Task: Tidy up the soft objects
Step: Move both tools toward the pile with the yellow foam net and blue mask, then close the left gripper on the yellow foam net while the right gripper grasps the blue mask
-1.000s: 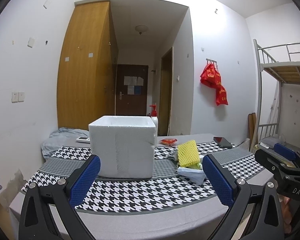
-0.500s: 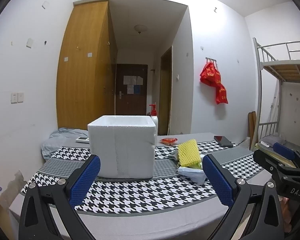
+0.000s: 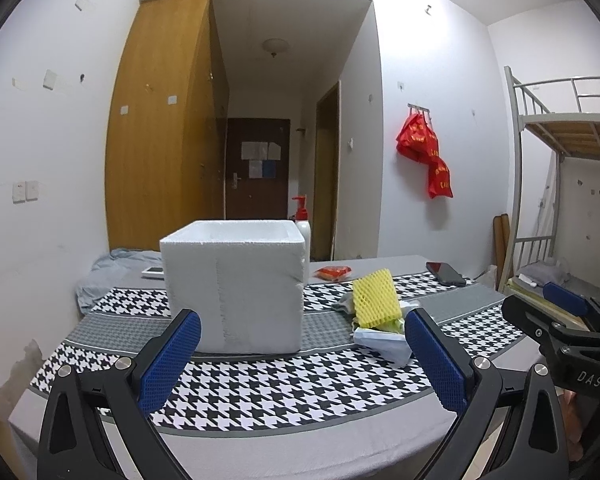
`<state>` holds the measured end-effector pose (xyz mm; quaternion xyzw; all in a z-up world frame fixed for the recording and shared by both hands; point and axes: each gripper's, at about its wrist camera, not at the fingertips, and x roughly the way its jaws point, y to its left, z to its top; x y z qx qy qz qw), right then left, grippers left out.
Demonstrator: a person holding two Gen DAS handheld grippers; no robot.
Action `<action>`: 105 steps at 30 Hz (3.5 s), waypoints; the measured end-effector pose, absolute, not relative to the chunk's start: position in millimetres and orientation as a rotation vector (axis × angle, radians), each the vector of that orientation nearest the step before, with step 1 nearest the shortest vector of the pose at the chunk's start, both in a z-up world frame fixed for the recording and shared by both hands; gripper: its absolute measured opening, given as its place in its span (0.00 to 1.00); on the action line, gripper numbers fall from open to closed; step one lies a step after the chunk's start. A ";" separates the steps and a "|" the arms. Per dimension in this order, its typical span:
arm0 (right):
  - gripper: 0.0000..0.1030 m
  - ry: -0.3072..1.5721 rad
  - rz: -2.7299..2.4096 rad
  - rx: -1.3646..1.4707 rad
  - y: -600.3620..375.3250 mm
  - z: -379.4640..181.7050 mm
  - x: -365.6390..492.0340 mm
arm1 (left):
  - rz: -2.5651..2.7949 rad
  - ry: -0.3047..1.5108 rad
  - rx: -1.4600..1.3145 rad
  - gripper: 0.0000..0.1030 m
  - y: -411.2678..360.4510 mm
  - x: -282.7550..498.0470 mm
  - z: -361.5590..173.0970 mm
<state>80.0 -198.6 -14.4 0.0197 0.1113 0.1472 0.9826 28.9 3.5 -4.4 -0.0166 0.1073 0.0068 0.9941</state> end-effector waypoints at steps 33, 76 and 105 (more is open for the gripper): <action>1.00 0.373 0.222 0.037 -220.2 -45.7 155.4 | -0.188 0.453 0.017 0.99 -42.4 144.1 -24.9; 1.00 0.557 0.367 0.030 -209.2 -89.5 216.7 | -0.257 0.751 -0.062 0.44 -65.1 290.1 -58.4; 0.96 0.719 0.500 -0.046 -170.2 -91.2 242.1 | -0.306 0.697 -0.186 0.11 -32.7 288.5 -56.3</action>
